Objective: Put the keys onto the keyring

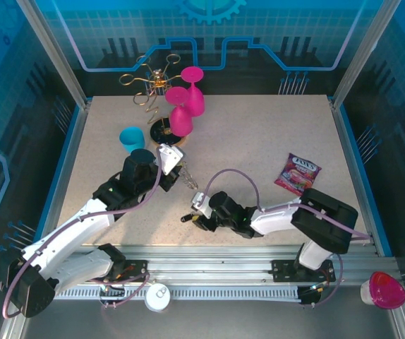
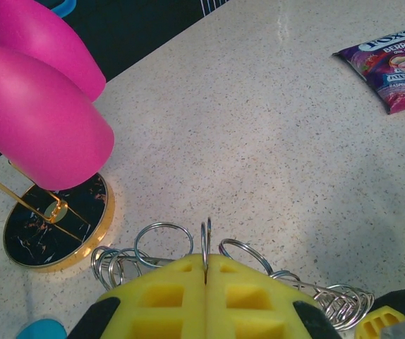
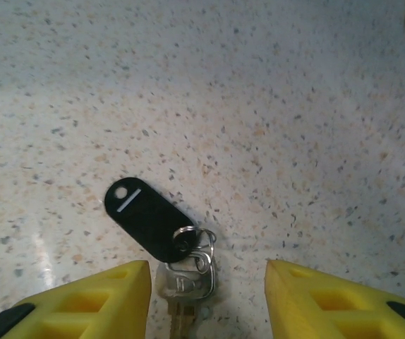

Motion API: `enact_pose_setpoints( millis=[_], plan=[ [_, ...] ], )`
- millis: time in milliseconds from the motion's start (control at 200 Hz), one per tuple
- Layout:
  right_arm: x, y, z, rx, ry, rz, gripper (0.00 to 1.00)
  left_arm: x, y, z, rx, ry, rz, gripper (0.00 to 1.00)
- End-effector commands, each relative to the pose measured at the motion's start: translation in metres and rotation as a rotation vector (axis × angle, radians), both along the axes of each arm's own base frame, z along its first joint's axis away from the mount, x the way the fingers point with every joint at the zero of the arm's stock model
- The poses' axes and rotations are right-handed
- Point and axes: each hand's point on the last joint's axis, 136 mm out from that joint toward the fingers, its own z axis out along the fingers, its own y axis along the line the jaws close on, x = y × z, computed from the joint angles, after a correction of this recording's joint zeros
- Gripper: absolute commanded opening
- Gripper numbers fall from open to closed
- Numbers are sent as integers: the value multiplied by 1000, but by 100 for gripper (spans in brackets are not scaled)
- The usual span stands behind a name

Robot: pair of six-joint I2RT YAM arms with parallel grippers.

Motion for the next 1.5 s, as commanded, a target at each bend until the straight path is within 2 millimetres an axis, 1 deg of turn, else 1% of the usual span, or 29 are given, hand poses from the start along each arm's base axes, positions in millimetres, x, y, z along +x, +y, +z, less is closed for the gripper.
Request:
enact_pose_setpoints(
  millis=[0,140,270,330,460,625,791,926,1001,1106,1146,1156,1191,1266,1381,1496],
  plan=[
    [12,13,3,76,27,-37,45,4,3,9,-35,-23,31,0],
    [17,15,-6,82,52,-46,41,4,4,10,-28,-25,31,0],
    [18,21,-6,110,60,-19,33,4,4,9,-24,-26,26,0],
    [20,21,-6,118,64,-23,30,4,3,9,-24,-26,27,0],
    [24,19,-4,136,71,-20,16,5,3,9,-23,-27,25,0],
    [21,15,2,175,93,11,0,6,3,9,-20,-28,25,0],
    [10,1,13,211,121,49,0,6,2,7,-12,-29,21,0],
    [-2,-22,18,180,141,48,0,6,2,8,-9,-36,13,0],
    [-7,-39,15,127,153,10,0,6,0,6,-7,-37,6,0],
    [-11,-65,7,62,197,-70,0,7,-2,5,-9,-35,-1,0],
    [-11,-71,6,53,214,-95,0,7,-3,4,-10,-32,-4,0],
    [-14,-75,1,34,232,-103,0,7,-3,3,-10,-31,-5,0],
    [-16,-80,-2,14,258,-118,0,8,-4,2,-9,-29,-7,0],
    [-20,-86,-6,-3,299,-137,0,9,-5,1,-9,-25,-10,0],
    [-22,-87,-9,-7,339,-146,0,10,-7,1,-9,-23,-16,0],
    [-18,-88,-10,5,373,-169,0,11,-8,0,-10,-20,-19,0]
  ],
)
